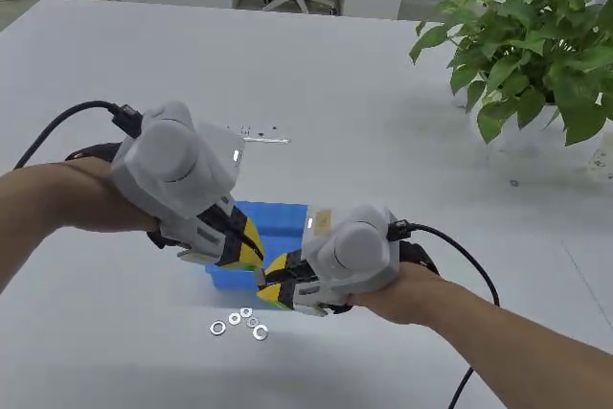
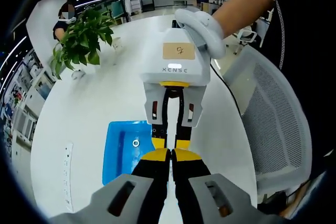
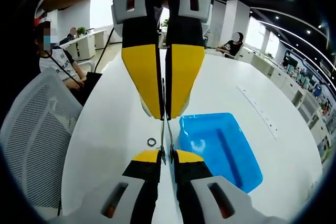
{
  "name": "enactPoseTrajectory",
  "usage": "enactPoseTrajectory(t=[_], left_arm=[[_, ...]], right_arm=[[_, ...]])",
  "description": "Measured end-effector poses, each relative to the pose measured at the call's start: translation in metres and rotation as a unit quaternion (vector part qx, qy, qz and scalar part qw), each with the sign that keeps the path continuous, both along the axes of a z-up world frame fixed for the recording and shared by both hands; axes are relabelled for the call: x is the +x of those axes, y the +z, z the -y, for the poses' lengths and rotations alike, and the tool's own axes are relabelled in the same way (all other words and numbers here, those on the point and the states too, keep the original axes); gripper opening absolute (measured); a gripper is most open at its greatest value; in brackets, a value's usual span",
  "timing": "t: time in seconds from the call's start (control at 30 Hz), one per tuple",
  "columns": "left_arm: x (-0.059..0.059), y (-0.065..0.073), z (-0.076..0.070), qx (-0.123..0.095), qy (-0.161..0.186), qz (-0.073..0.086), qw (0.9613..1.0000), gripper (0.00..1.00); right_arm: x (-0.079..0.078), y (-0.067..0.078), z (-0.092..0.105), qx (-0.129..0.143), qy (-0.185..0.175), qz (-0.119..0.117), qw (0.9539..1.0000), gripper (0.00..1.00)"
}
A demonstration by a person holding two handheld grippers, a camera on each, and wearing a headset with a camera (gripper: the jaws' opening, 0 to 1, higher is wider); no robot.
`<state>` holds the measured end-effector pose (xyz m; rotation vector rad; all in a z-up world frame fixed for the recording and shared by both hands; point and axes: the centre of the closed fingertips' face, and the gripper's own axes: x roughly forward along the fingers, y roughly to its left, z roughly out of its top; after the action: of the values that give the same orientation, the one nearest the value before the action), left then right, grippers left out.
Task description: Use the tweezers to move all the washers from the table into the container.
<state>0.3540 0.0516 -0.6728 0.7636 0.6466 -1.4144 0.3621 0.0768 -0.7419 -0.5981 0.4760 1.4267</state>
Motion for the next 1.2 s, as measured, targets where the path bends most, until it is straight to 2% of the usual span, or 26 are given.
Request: enactPoseTrajectory(t=[0.2,0.73,1.2], left_arm=[[-0.008,-0.008,0.0,0.001,0.0,-0.01,0.9999,0.05],[-0.022,-0.027,-0.001,0.006,0.004,-0.028,0.9996,0.05],[-0.025,-0.037,-0.002,0.007,0.006,-0.035,0.9994,0.05]], right_arm=[[-0.01,-0.009,-0.001,-0.008,0.01,-0.002,0.9999,0.11],[-0.025,-0.028,-0.002,-0.013,0.013,-0.02,0.9996,0.12],[-0.03,-0.038,-0.003,-0.02,0.019,-0.022,0.9994,0.12]])
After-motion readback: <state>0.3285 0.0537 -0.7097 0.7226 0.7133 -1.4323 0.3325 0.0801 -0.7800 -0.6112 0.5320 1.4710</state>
